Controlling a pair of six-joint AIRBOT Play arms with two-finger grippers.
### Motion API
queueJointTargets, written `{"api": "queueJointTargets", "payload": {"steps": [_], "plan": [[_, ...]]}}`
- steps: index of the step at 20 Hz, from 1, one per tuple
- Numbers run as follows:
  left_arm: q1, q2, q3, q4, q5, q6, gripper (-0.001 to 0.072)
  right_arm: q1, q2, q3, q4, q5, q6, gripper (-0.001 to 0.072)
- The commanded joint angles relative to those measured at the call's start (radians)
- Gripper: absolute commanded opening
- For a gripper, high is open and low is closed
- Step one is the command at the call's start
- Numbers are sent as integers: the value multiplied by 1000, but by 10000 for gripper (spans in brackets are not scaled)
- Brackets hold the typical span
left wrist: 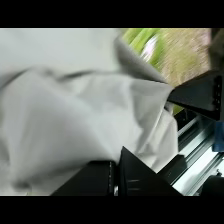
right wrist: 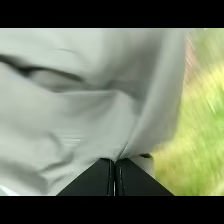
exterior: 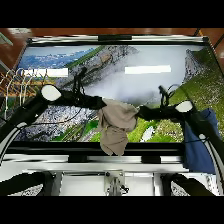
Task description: Fold the shirts.
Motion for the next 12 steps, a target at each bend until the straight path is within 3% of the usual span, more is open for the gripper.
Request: {"api": "queueJointTargets", "payload": {"steps": [1,4,8,12], "plan": [[-4,65,266,8,-63,97,41,0,196,253,7,-27,-134,64],[-8,132,589,58,-66,87,41,0,319,509,-5,-84,-133,64],[-8,196,763,105,-106,-45,41,0,395,727,-98,-32,-45,64],[-8,193,752,225,-449,-114,41,0,407,767,-121,247,50,64]]}}
